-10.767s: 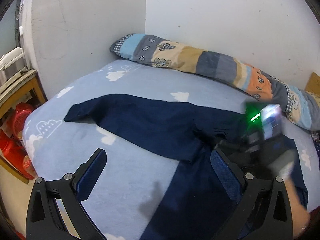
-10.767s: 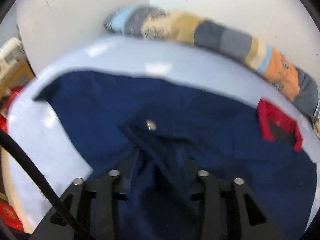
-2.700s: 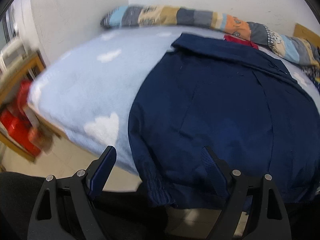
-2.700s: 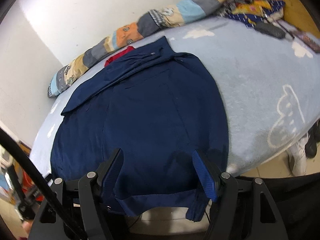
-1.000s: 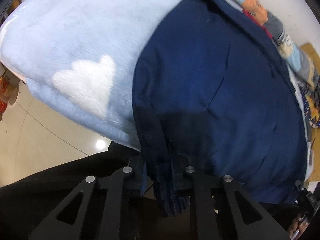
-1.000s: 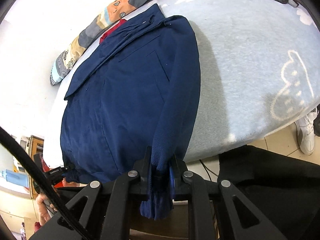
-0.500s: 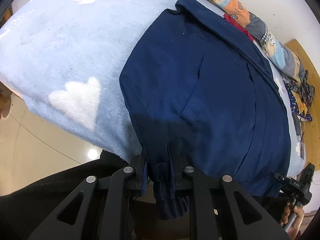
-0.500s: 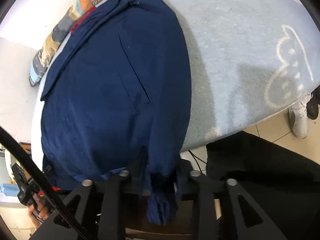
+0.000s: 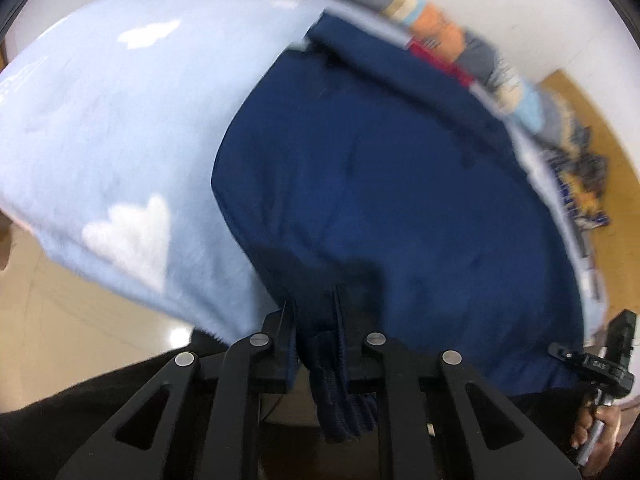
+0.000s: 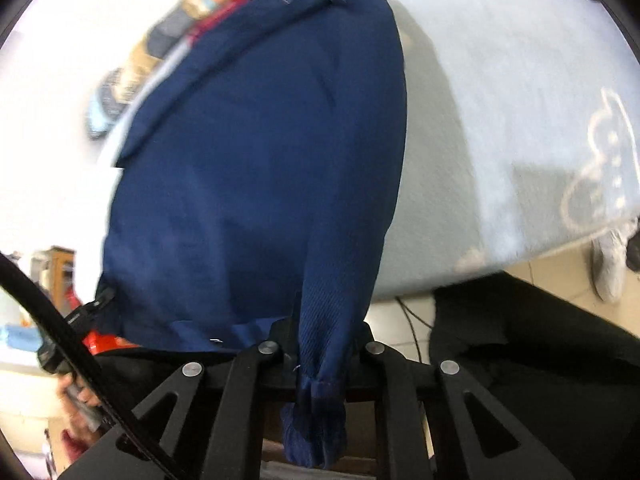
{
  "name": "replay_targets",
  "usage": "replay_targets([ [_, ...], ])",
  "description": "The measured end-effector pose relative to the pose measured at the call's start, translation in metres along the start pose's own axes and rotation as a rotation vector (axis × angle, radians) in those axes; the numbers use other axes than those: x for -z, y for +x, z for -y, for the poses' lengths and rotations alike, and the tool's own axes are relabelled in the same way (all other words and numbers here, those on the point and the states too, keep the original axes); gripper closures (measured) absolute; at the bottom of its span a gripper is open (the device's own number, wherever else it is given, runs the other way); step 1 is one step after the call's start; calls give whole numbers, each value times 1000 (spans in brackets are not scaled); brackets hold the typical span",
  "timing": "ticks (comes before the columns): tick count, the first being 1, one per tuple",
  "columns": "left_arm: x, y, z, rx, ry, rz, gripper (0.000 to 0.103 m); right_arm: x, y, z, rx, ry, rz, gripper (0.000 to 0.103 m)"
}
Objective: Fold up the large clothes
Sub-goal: 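Lift the hem with both tools and fold it toward the red collar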
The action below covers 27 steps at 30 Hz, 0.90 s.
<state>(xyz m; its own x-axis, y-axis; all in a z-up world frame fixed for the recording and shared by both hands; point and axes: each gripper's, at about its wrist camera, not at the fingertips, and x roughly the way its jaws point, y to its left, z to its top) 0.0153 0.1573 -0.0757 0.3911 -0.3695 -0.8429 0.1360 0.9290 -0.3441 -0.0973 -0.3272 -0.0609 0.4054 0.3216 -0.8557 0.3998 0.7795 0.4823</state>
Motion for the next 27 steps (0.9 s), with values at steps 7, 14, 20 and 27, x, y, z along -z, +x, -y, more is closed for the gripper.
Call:
replay_targets([
  [7,-31,-37,6,66,15,149,90,-34,-61,-22,-142,-74,153,91],
  [14,-54,-46,21,-18,103,159,92,-54,-94,-33,-179,-108,231,91],
  [20,-60,-59,24,-23,136,140,93,-58,-100,-41,-164,-144,238,91],
  [27,-74,-74,30,-7,142,172,93,-68,-113,-46,-182,-165,267,91],
])
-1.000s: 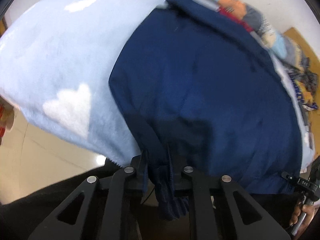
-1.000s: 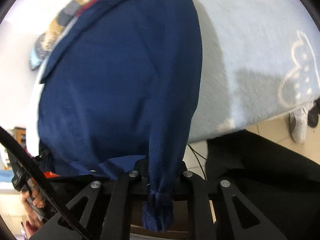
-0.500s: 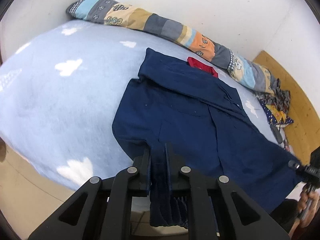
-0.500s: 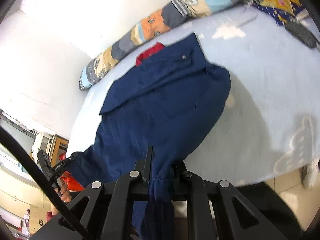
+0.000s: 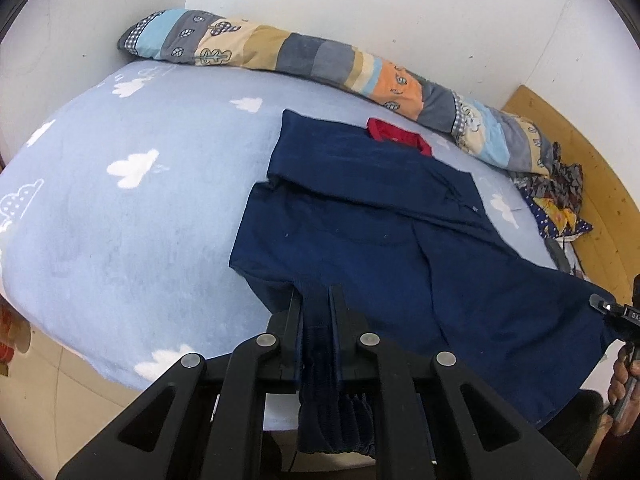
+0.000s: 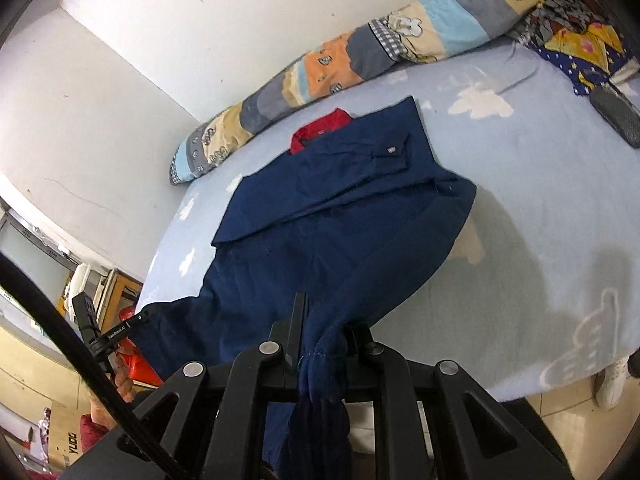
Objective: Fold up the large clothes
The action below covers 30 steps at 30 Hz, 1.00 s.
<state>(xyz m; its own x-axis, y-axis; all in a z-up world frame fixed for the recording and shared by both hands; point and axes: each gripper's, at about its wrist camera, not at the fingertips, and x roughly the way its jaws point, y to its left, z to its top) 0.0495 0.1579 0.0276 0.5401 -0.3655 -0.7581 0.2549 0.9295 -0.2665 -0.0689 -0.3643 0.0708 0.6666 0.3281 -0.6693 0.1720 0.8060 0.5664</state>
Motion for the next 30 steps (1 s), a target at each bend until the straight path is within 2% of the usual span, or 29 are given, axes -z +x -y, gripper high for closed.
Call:
replay_targets([
  [7,-48,-13,6,26,-41,82,93,-41,-4,-15,-4,-40,55,91],
  [12,-97,-12,9,11,-69,143,93,-92,-1,-24,-3,-51,100,91],
  [15,-131,0,10,5,-90,151,93,-129,10,-20,8,-39,118,91],
  [19,-179,41,10,-19,-117,137,93,-178,38,-7,38,-20,126,91],
  [22,-211,81,6,-41,-133,116,93,-219,75,10,67,2,111,91],
  [27,-264,167,-7,-94,-146,67,93,-290,159,41,135,15,65,91],
  [30,-287,239,-18,-142,-165,-4,93,-321,226,71,190,44,9,92],
])
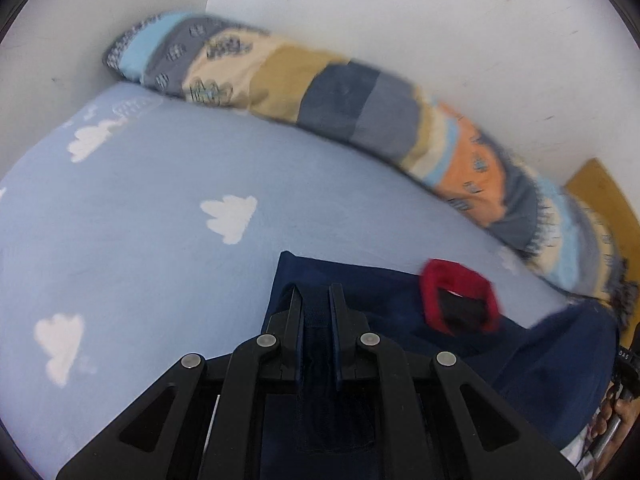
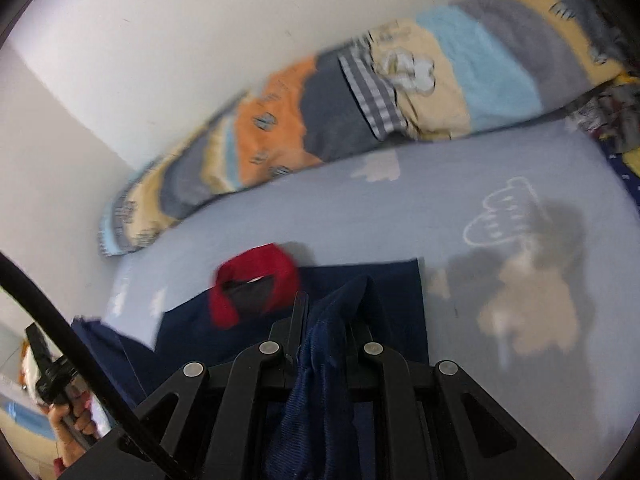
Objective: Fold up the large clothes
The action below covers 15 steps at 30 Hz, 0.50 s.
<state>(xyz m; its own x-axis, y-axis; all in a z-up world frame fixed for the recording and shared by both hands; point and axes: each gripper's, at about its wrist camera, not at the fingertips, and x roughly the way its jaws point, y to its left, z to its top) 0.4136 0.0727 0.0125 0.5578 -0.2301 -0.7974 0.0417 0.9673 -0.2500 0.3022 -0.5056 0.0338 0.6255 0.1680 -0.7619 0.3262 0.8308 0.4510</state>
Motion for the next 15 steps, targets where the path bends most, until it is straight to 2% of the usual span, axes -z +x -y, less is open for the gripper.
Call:
replay_targets([
  [3,-6,75,-2,-72,-38,-98,92,-16,69,24,62,53,-65,91],
  [5,-2,112,-5,-107,-54,-154,88,-17,108,45,115,118,-109,90],
  [7,2,135,-10,-101,-82,-185,82,-12,133,65,107,207,-139,90],
  [9,2,139,-12,-77,-102,-172,80,-8,142,79,52,248,-131,87],
  [14,-10,125,-20,31,-143,-143,69,-18,125,86,-41,265,-84,77],
  [15,-16,119,-22,21,-153,-120,55,-22,121,87,-66,284,-78,71],
])
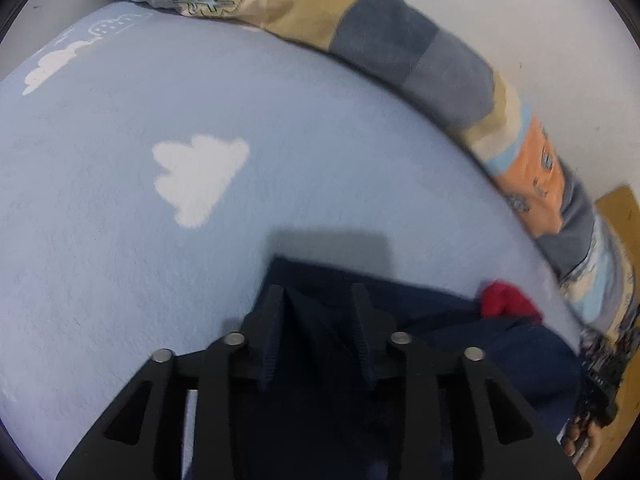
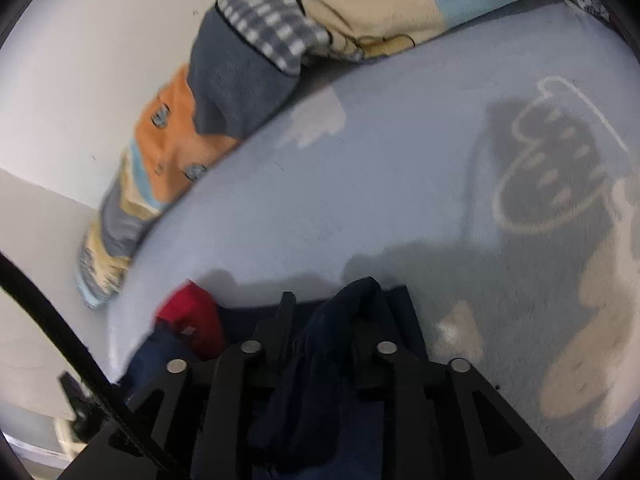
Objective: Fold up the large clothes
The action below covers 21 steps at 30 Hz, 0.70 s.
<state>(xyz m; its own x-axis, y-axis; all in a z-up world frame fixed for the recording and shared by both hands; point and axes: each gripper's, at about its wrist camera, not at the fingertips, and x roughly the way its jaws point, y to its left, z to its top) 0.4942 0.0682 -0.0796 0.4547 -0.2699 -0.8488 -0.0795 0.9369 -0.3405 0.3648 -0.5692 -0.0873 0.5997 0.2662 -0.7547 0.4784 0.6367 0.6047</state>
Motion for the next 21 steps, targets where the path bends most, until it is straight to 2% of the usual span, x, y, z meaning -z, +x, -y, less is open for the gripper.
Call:
replay_targets([
  [1,-5,-7,0,-15,-4,26,41,-5,-4,2,-53,30,0,66],
  [3,-17,-21,-5,-4,-18,77,36,-12,-13,6,-142,101,5,52],
  [5,-25,-33,-12,-15,-38,101,36,-17,-23,5,-180,151,25,52],
  [8,-24,-47,-11,-9,-7,141,36,-17,-43,-16,-189,63,82,52],
  [10,-14,-53,-3,-3,44,167,36,-18,-47,-24,-196,39,80,52],
  [11,-7,-53,5,14,78,171,36,-19,-48,-25,-209,57,71,47],
  [12,1,-55,7,23,101,173,36,-20,-47,-20,-246,109,57,33],
  [14,18,-49,20,47,150,180,36,-20,-45,-4,-277,226,36,18],
  [16,31,-40,26,11,195,181,36,-19,-47,11,-307,310,28,18],
  [18,44,-31,27,-33,227,162,36,-15,-60,19,-326,358,68,18],
  [20,57,-34,32,-20,247,166,36,-12,-82,1,-278,223,130,18],
  [21,63,-39,37,-14,265,172,36,-7,-93,-17,-217,100,163,18],
])
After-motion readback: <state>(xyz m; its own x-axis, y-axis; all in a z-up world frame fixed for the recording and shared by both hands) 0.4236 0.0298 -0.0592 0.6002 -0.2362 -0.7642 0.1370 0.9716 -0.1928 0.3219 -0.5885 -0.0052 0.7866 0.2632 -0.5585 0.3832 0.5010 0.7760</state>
